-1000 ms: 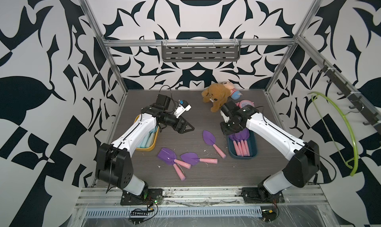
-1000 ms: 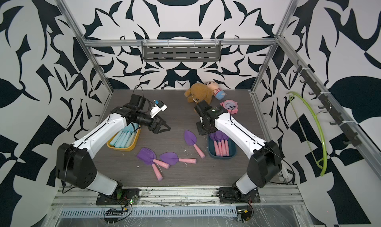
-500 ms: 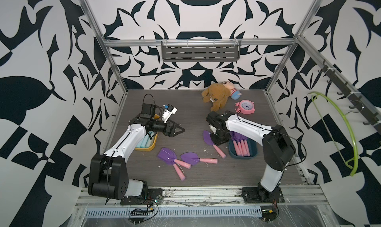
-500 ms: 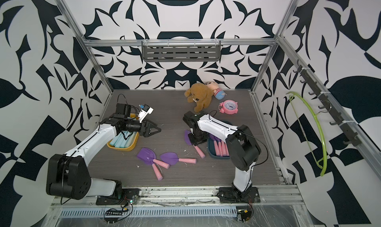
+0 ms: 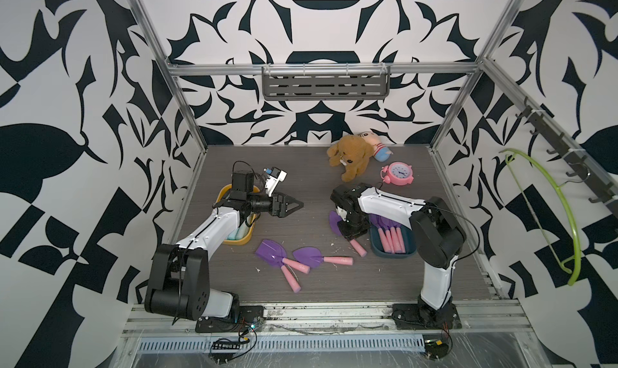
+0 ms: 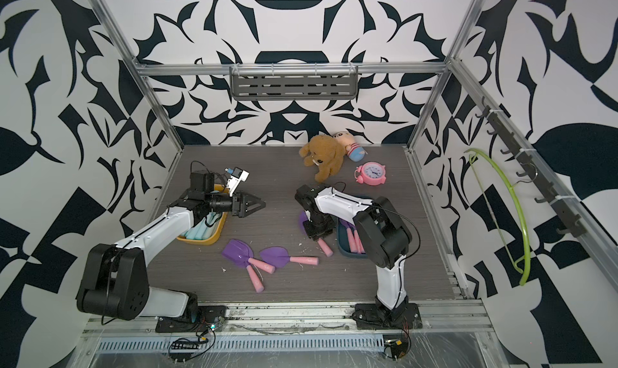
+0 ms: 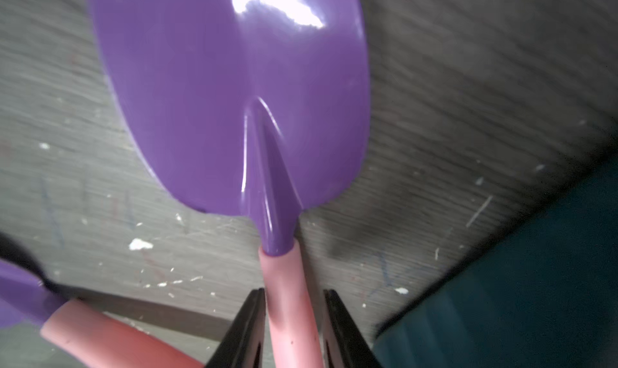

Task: Sort the small shovels by color and place them into the storage box
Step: Pick up the shovel from the center of the board, then place the shovel in the storage box.

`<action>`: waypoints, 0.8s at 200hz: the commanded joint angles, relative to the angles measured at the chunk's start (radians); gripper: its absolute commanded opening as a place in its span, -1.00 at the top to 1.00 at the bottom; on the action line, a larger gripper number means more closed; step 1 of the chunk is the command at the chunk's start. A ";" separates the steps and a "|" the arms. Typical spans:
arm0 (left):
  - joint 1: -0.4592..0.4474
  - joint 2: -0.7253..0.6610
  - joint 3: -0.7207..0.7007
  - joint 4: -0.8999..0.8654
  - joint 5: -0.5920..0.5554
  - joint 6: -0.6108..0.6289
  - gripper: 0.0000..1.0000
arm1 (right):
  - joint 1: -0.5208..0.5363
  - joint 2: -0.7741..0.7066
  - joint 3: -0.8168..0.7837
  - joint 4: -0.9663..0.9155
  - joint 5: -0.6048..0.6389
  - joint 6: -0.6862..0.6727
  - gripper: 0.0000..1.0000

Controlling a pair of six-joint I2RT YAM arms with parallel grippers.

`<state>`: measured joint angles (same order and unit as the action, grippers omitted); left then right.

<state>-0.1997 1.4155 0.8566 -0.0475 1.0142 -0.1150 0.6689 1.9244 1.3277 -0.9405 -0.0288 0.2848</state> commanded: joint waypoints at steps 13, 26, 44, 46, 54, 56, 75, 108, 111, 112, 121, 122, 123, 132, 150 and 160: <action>-0.003 0.010 -0.010 0.022 0.023 -0.011 -0.83 | -0.001 0.016 0.002 0.011 0.013 -0.013 0.34; -0.003 0.013 -0.010 0.017 0.017 -0.007 -0.83 | -0.002 0.028 -0.002 0.022 0.012 -0.012 0.38; -0.003 0.017 -0.008 0.007 0.006 -0.003 -0.83 | -0.001 0.032 -0.007 0.035 0.013 -0.010 0.79; -0.003 0.018 -0.008 0.007 0.005 -0.003 -0.83 | -0.002 0.031 -0.008 0.037 0.013 -0.010 0.81; -0.003 0.020 -0.008 0.008 0.005 -0.001 -0.83 | -0.002 0.022 -0.010 0.043 0.015 -0.006 0.89; -0.003 0.021 -0.007 0.008 0.004 -0.001 -0.83 | -0.002 0.019 -0.010 0.044 0.015 -0.006 0.90; -0.004 0.025 -0.004 0.005 0.004 -0.001 -0.82 | -0.002 -0.016 -0.007 0.044 0.027 -0.002 0.97; -0.017 0.035 0.022 -0.023 -0.014 -0.004 -0.82 | -0.002 -0.107 0.028 0.016 0.057 -0.004 1.00; -0.020 0.037 0.026 -0.028 -0.015 -0.005 -0.82 | -0.001 -0.115 0.033 0.010 0.060 -0.006 1.00; -0.021 0.038 0.028 -0.029 -0.016 -0.005 -0.82 | -0.002 -0.119 0.035 0.008 0.061 -0.007 1.00; -0.035 0.044 0.046 -0.042 -0.020 -0.002 -0.82 | -0.008 -0.149 0.048 -0.011 0.068 -0.011 1.00; -0.036 0.045 0.047 -0.044 -0.020 -0.001 -0.82 | -0.010 -0.151 0.049 -0.015 0.068 -0.012 1.00; -0.038 0.046 0.049 -0.046 -0.020 0.000 -0.81 | -0.011 -0.154 0.050 -0.016 0.069 -0.012 1.00; -0.054 0.054 0.067 -0.062 -0.024 0.005 -0.81 | -0.024 -0.185 0.058 -0.038 0.070 -0.016 1.00; -0.090 0.070 0.104 -0.092 -0.046 0.018 -0.80 | -0.070 -0.250 0.045 -0.070 0.071 -0.021 1.00; -0.111 0.082 0.125 -0.115 -0.061 0.028 -0.81 | -0.107 -0.288 0.022 -0.081 0.069 -0.023 1.00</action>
<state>-0.2710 1.4750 0.9218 -0.0948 0.9813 -0.1177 0.6331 1.7412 1.3426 -0.9443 0.0090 0.2749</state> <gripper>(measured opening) 0.903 0.187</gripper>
